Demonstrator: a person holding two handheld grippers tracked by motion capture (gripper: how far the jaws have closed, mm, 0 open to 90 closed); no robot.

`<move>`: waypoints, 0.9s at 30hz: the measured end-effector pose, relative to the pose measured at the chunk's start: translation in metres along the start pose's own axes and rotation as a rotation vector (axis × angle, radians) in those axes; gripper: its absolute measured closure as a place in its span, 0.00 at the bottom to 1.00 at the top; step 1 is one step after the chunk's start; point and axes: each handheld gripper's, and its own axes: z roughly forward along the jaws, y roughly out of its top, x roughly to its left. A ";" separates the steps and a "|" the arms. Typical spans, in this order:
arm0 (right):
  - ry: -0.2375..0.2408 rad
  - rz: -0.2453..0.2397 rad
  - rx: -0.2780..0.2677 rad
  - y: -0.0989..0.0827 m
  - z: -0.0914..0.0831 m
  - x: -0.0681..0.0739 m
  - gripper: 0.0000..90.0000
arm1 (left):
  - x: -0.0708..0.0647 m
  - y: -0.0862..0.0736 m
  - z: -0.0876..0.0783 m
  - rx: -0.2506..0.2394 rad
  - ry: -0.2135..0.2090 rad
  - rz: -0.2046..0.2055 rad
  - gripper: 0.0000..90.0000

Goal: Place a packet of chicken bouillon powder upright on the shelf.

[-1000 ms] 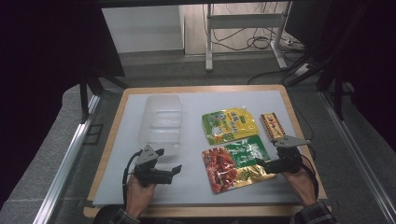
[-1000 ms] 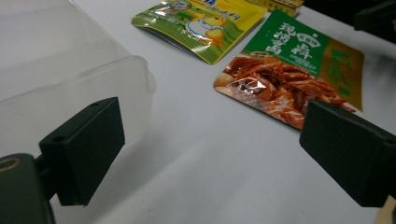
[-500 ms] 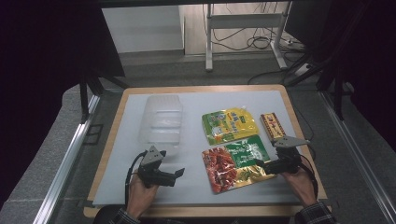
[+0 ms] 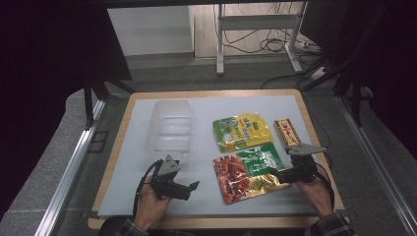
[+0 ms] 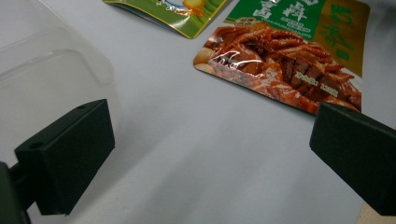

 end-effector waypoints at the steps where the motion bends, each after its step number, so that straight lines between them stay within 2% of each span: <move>1: 0.002 0.003 0.002 0.000 0.000 0.000 0.00 | 0.000 0.000 0.000 0.000 0.000 0.000 0.00; 4: 0.001 0.004 0.002 0.001 0.000 0.001 0.00 | -0.004 0.003 0.002 -0.003 -0.012 0.012 0.00; 7: 0.002 0.009 0.004 0.001 0.000 0.001 0.00 | -0.006 0.004 0.003 0.001 -0.002 0.019 0.02; 12: 0.011 0.024 0.008 0.001 0.000 0.000 0.00 | -0.007 0.006 0.005 -0.010 -0.006 0.032 0.08; 13: 0.016 0.031 0.000 0.002 -0.001 0.000 0.00 | -0.007 0.008 0.006 -0.025 -0.017 0.025 0.13; 18: 0.026 0.053 -0.008 0.003 -0.002 -0.001 0.01 | -0.009 0.013 0.010 -0.043 -0.039 0.029 0.20; 24: 0.024 0.046 0.008 0.004 -0.002 0.000 0.03 | -0.009 0.021 0.015 -0.045 -0.044 0.033 0.32; 27: 0.032 0.024 0.039 0.005 0.001 0.003 0.03 | -0.008 0.027 0.021 -0.049 -0.067 0.009 0.36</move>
